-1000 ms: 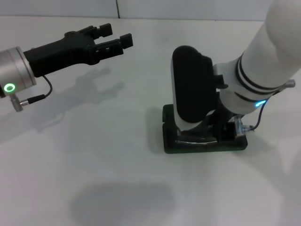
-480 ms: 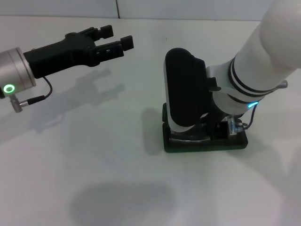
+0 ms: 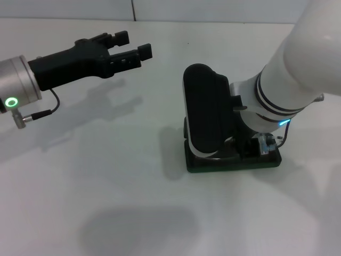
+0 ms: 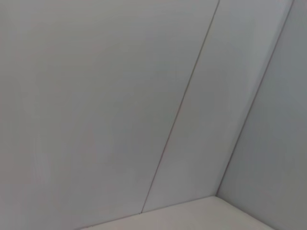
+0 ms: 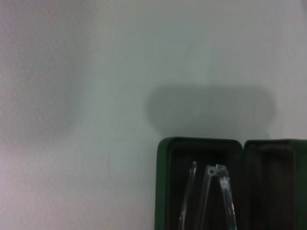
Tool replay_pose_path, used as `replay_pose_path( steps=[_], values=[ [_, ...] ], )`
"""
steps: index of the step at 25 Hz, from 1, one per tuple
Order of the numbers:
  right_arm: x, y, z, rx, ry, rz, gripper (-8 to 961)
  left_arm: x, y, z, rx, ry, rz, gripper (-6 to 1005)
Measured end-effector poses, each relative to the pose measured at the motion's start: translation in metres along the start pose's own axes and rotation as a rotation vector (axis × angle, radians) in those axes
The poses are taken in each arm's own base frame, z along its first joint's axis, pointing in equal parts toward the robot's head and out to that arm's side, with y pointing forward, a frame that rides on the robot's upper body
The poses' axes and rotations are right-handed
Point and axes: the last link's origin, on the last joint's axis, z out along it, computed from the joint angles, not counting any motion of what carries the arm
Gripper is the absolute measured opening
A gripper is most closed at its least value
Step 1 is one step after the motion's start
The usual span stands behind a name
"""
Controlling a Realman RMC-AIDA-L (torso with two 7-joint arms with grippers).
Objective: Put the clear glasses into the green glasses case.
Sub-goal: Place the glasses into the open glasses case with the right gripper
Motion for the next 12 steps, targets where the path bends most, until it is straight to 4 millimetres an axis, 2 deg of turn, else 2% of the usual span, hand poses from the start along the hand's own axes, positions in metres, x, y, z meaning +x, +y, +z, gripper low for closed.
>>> replay_pose_path(
  steps=[12],
  values=[
    [-0.0025, -0.0001, -0.0038, 0.011, -0.003, -0.011, 170, -0.0017, -0.0002, 0.0005, -0.001, -0.005, -0.005, 884]
  ],
)
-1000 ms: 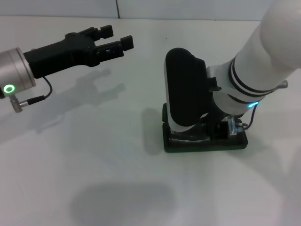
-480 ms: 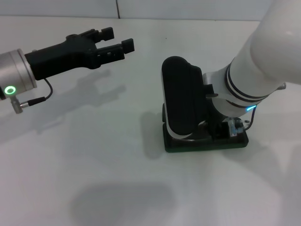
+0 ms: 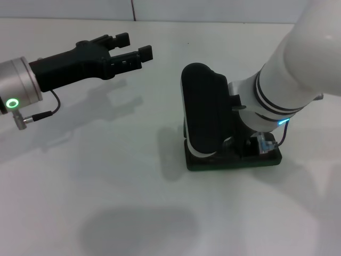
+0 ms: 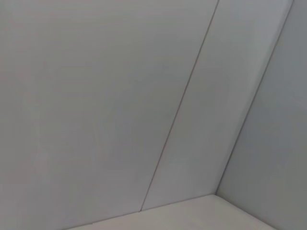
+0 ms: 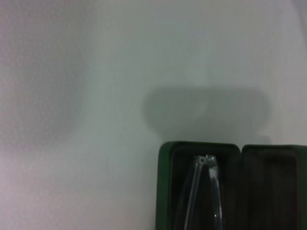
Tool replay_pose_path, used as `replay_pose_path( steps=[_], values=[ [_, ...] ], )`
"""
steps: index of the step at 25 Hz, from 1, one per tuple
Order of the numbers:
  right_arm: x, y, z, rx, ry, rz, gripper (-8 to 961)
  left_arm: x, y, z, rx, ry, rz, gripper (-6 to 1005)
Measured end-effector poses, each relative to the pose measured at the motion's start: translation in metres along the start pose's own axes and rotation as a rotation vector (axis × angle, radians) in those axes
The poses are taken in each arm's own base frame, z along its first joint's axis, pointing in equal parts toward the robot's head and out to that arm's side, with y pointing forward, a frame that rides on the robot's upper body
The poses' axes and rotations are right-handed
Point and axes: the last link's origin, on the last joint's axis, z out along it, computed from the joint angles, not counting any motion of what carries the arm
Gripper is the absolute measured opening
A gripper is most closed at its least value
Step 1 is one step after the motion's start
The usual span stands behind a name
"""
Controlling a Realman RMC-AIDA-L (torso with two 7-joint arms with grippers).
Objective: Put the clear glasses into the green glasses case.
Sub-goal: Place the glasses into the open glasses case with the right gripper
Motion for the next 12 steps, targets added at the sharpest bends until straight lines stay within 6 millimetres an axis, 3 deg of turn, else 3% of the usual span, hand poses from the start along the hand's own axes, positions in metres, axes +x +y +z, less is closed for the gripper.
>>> replay_pose_path(
  steps=[5, 12],
  values=[
    [-0.002, -0.001, -0.004, 0.016, -0.014, -0.003, 260, 0.000, 0.000, 0.000, 0.000, 0.000, 0.000, 884],
    [-0.008, 0.004, -0.015, 0.016, -0.041, -0.022, 262, -0.001, -0.001, -0.002, 0.005, 0.000, -0.002, 884]
  ],
)
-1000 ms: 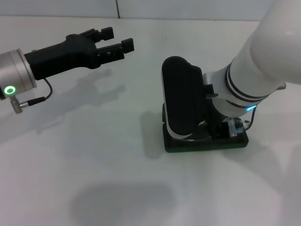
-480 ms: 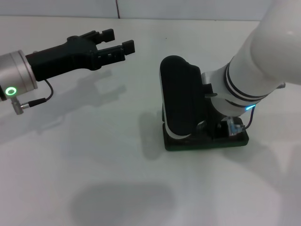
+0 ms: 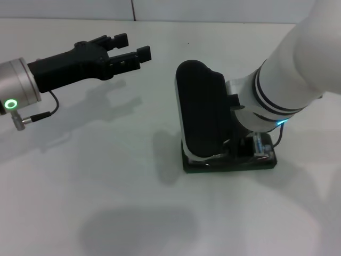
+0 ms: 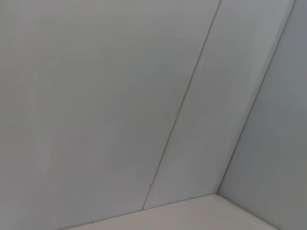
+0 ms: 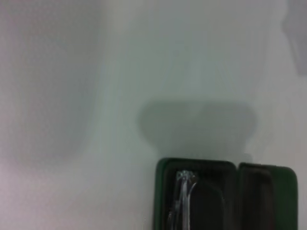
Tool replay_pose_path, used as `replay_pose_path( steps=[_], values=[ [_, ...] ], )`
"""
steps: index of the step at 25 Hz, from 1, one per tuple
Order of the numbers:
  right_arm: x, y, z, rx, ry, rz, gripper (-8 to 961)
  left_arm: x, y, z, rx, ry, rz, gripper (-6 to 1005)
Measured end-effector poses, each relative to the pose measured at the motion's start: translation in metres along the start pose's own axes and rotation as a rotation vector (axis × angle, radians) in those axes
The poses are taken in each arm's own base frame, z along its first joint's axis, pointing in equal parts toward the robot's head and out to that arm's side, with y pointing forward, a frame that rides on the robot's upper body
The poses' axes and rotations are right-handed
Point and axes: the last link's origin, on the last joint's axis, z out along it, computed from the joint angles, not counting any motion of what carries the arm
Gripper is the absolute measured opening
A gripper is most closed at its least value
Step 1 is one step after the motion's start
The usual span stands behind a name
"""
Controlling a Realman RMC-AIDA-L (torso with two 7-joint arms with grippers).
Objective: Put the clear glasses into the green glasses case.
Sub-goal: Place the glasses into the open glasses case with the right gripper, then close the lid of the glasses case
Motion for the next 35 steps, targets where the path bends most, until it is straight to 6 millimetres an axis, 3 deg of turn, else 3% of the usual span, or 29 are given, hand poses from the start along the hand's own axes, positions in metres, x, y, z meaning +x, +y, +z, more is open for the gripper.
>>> replay_pose_path(
  steps=[9, 20, 26, 31, 35],
  values=[
    [0.001, -0.008, -0.028, 0.035, -0.130, 0.079, 264, -0.001, -0.001, -0.003, 0.009, 0.001, 0.004, 884],
    [0.011, -0.007, -0.016, 0.002, -0.096, 0.112, 267, 0.001, -0.002, -0.002, 0.007, 0.001, 0.015, 885],
    [0.014, -0.010, -0.027, -0.001, -0.162, 0.161, 269, 0.001, -0.001, -0.006, 0.002, 0.005, 0.013, 885],
    [0.043, -0.012, -0.043, -0.059, -0.294, 0.249, 270, -0.002, 0.000, -0.009, -0.002, 0.006, 0.005, 885],
    [0.085, -0.007, -0.042, -0.115, -0.452, 0.340, 272, -0.005, 0.000, -0.011, 0.003, 0.006, -0.004, 885]
  ],
)
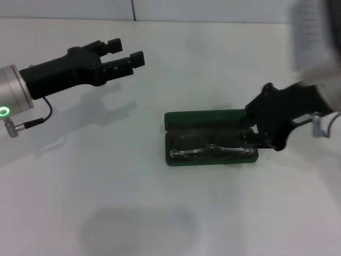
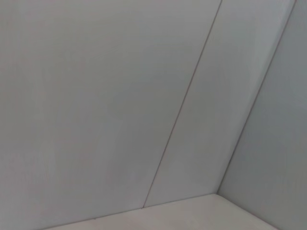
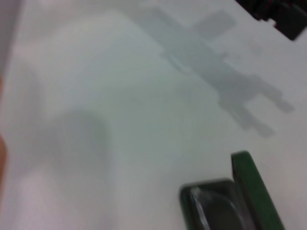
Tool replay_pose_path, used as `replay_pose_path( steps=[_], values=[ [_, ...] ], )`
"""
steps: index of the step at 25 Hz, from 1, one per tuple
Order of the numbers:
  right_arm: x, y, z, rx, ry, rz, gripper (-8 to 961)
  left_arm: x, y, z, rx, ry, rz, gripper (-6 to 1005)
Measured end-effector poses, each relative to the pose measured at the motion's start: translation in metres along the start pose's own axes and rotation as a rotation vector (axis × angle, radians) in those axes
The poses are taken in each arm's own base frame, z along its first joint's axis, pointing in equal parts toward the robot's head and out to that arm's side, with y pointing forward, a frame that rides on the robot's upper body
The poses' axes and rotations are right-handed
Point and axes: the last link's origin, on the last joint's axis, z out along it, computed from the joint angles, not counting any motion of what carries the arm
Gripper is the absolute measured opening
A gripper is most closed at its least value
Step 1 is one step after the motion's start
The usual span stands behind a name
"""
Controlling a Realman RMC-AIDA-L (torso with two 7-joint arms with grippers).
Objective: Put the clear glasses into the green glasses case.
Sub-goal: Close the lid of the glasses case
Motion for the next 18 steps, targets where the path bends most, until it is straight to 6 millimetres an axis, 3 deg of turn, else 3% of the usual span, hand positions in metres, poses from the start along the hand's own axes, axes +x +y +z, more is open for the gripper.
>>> replay_pose_path(
  steps=[5, 10, 14, 18],
  values=[
    [0.071, -0.003, -0.006, -0.078, -0.262, 0.138, 273, -0.002, 0.002, 0.003, -0.005, 0.003, -0.005, 885],
    [0.131, 0.017, 0.000, -0.129, -0.410, 0.164, 274, -0.003, 0.001, 0.019, -0.030, -0.015, -0.022, 885],
    [0.157, 0.026, 0.014, -0.120, -0.435, 0.216, 275, -0.010, -0.001, 0.044, -0.037, -0.111, 0.001, 885],
    [0.163, 0.026, 0.027, -0.110, -0.422, 0.266, 277, -0.023, 0.003, 0.070, -0.072, -0.249, 0.025, 885]
  ],
)
